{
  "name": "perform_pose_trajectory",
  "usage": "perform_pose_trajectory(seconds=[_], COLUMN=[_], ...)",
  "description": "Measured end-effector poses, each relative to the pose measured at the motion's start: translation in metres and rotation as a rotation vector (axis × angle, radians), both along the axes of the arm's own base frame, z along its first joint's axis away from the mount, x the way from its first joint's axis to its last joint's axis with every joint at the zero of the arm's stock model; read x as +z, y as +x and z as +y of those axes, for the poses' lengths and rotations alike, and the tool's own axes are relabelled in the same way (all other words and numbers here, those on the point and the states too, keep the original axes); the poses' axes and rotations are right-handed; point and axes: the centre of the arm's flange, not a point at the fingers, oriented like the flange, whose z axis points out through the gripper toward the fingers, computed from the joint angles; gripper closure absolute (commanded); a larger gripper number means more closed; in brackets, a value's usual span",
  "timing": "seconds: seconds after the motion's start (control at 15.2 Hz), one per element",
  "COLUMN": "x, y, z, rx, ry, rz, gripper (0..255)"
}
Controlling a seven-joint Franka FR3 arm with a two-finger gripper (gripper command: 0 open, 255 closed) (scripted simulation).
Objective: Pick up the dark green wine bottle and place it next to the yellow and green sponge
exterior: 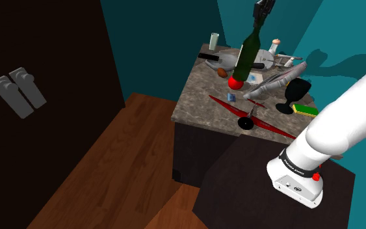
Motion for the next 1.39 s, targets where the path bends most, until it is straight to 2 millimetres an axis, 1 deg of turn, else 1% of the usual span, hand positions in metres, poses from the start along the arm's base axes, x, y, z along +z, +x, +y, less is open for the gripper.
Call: perform_pose_trajectory(seconds=[0.4,0.59,0.66,0.92,0.99,1.12,1.19,1.32,1.39], x=[0.040,0.057,0.065,0.095,0.100,0.113,0.123,0.136,0.143], y=[-0.066,-0.098,-0.112,-0.153,-0.166,-0.184,-0.197,-0.220,-0.227], z=[-0.021,-0.026,-0.032,-0.040,-0.045,-0.051,-0.057,-0.061,-0.063], rx=[0.000,0.000,0.000,0.000,0.000,0.000,-0.001,0.000,0.000], ry=[0.000,0.000,0.000,0.000,0.000,0.000,0.000,0.000,0.000], rz=[0.000,0.000,0.000,0.000,0.000,0.000,0.000,0.000,0.000], gripper=[255,255,255,255,255,255,255,255,255])
